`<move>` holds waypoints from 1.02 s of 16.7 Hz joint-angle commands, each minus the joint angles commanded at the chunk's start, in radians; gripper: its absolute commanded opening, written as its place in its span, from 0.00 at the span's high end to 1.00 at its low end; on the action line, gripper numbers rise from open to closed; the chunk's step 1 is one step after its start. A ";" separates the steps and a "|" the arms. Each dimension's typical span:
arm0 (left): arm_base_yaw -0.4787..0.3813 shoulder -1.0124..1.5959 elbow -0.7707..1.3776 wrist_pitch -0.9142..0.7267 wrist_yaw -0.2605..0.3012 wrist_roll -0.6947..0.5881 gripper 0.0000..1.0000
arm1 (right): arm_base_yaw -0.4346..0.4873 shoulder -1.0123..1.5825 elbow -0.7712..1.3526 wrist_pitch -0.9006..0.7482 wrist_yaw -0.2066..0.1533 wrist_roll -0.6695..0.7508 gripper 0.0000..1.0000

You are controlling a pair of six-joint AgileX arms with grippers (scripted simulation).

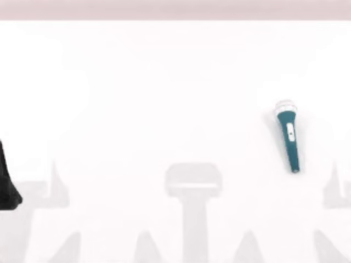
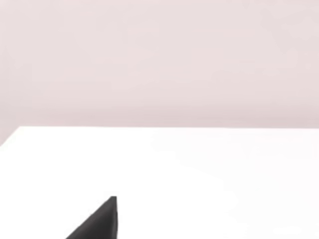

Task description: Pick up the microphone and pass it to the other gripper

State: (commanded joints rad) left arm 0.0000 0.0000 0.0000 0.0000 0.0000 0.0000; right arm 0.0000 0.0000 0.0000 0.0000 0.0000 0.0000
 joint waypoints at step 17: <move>0.000 0.000 0.000 0.000 0.000 0.000 0.00 | 0.206 1.087 0.809 -0.569 0.017 0.221 0.00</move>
State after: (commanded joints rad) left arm 0.0000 0.0000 0.0000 0.0000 0.0000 0.0000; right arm 0.2064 1.0875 0.8091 -0.5687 0.0168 0.2207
